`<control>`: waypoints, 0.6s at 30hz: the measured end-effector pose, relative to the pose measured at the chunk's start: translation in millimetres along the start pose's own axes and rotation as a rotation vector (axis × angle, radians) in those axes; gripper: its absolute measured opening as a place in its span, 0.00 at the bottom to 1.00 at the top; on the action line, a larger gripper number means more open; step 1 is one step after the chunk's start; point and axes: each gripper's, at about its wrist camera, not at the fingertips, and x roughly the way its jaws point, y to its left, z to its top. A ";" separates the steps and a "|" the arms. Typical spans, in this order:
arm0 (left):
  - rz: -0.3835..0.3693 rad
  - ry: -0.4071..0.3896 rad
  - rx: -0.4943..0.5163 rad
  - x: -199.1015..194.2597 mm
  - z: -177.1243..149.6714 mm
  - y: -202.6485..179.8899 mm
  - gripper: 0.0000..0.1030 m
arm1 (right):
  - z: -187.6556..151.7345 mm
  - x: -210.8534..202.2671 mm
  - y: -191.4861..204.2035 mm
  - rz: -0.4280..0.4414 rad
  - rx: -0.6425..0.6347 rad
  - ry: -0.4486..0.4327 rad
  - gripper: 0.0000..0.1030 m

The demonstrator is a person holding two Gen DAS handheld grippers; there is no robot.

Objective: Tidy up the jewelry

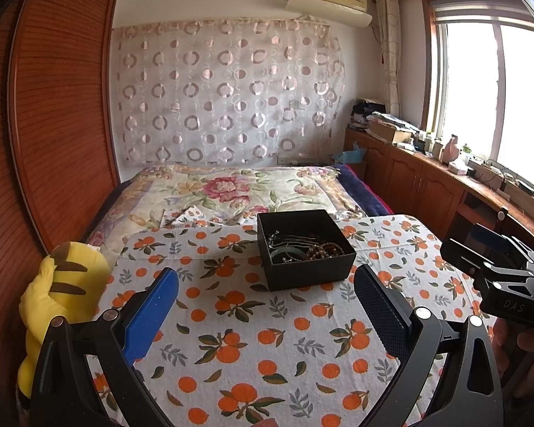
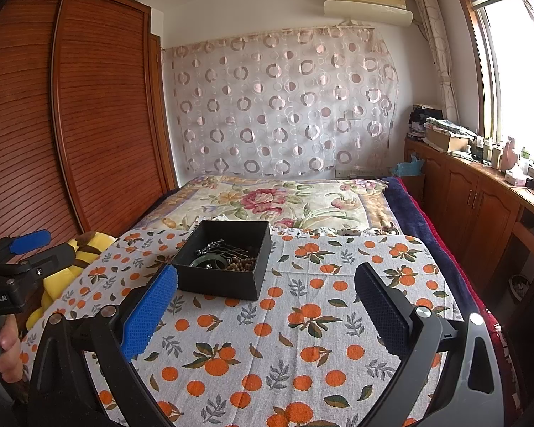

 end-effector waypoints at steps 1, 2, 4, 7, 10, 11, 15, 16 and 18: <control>-0.001 0.000 0.000 0.1 0.1 -0.1 0.93 | 0.1 0.1 0.1 -0.001 -0.001 0.000 0.98; 0.001 0.001 0.001 0.2 -0.1 -0.1 0.93 | 0.0 -0.1 0.0 -0.002 -0.001 -0.001 0.98; 0.003 0.002 0.001 -0.3 0.5 -0.9 0.93 | -0.1 0.2 -0.1 0.001 0.002 -0.001 0.98; 0.010 0.004 -0.004 -1.9 2.4 -2.1 0.93 | -0.4 -0.4 0.5 0.001 0.001 0.000 0.98; 0.006 0.001 -0.010 -3.8 4.3 -2.9 0.92 | 0.3 -0.3 0.5 0.002 0.000 0.001 0.98; 0.009 -0.004 -0.007 -4.6 4.5 -3.9 0.93 | 0.6 -0.6 0.7 0.002 -0.001 0.001 0.98; 0.015 -0.006 -0.008 -4.3 1.9 -3.1 0.92 | 0.4 -0.6 0.8 0.001 0.000 0.000 0.98; 0.016 -0.008 -0.007 -4.1 1.5 -3.1 0.93 | 0.5 -0.5 0.8 0.001 0.000 0.000 0.98; 0.022 -0.003 -0.012 -3.3 1.4 -3.1 0.93 | 0.5 0.1 0.8 0.002 -0.001 0.001 0.98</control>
